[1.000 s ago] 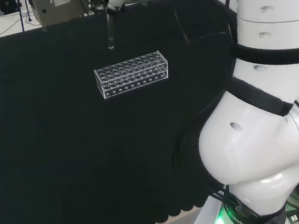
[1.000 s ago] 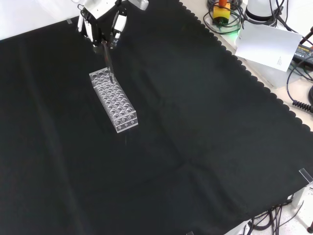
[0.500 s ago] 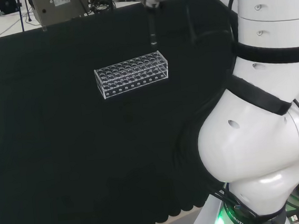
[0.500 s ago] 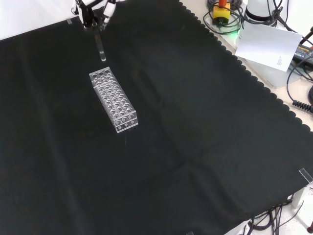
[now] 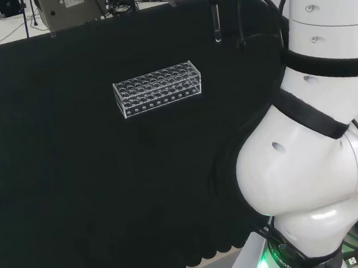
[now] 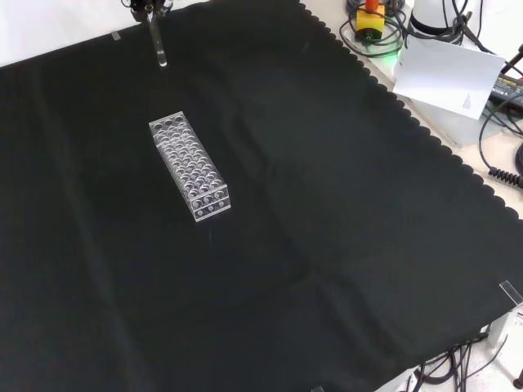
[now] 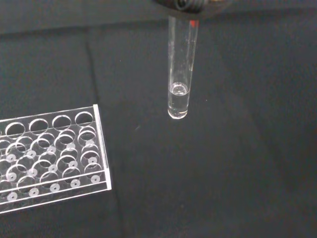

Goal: Shake the test tube.

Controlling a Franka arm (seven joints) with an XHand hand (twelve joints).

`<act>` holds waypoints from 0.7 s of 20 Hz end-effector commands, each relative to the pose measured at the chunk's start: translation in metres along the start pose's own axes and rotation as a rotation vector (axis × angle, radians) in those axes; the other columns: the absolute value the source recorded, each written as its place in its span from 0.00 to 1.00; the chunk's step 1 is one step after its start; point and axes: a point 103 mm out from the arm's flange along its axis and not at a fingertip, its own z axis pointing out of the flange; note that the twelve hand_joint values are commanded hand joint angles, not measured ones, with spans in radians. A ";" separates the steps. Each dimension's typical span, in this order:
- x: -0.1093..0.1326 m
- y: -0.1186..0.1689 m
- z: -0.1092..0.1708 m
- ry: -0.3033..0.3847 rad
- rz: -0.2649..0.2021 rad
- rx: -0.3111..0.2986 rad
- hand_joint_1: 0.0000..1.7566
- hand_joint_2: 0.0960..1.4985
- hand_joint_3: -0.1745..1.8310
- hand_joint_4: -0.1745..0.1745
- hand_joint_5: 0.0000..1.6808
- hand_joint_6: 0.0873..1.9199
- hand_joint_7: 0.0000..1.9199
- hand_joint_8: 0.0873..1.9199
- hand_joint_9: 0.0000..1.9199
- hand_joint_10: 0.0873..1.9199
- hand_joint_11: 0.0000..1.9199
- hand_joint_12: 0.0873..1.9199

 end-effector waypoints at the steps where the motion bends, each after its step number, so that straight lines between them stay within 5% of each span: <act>1: 0.011 0.000 0.001 0.026 -0.017 -0.003 0.81 0.67 0.00 0.00 0.79 0.13 0.72 0.34 0.76 0.00 0.38 0.61; 14: 0.090 -0.004 -0.003 0.074 -0.178 -0.020 0.81 0.67 0.00 0.00 0.79 0.13 0.72 0.34 0.76 0.00 0.38 0.61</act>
